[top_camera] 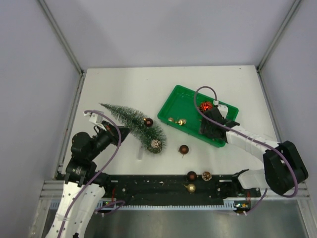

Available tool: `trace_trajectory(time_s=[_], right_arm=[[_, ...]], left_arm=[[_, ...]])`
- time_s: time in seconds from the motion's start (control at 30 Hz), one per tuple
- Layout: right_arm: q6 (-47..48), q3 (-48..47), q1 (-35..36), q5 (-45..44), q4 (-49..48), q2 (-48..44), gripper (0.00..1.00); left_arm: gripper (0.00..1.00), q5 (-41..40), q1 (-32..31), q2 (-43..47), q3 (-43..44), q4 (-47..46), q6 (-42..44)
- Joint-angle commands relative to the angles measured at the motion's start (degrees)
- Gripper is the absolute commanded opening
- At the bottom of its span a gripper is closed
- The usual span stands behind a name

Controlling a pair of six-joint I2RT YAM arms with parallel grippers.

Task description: Decorate the small christmas tree

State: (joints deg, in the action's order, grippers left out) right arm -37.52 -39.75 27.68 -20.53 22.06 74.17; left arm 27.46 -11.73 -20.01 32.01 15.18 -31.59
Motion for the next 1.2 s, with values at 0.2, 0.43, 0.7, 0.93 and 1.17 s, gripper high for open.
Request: trace_trajectory(time_s=[0.2, 0.43, 0.7, 0.93, 1.17], right_arm=[[2.89, -5.42, -1.31, 1.02, -8.35, 10.46, 0.69], [3.77, -8.33, -1.31, 0.58, -7.13, 11.97, 0.35], [4.82, -9.73, -1.31, 5.05, -2.56, -2.07, 0.26], [1.84, -8.16, -1.31, 24.79, -3.51, -17.20, 0.26], [-8.70, 3.43, -1.14, 48.37, -23.97, -24.95, 0.26]], left_arm=[[0.00, 0.40, 1.18, 4.28, 0.95, 0.99, 0.74], [0.00, 0.22, 1.27, 4.37, 1.30, 1.52, 1.18], [0.00, 0.75, 1.27, 4.28, 0.60, 1.26, 1.27], [0.00, 2.50, 1.27, 4.19, -0.63, 0.29, 1.19], [0.00, 5.58, 1.27, 4.37, -1.42, -1.12, 0.92]])
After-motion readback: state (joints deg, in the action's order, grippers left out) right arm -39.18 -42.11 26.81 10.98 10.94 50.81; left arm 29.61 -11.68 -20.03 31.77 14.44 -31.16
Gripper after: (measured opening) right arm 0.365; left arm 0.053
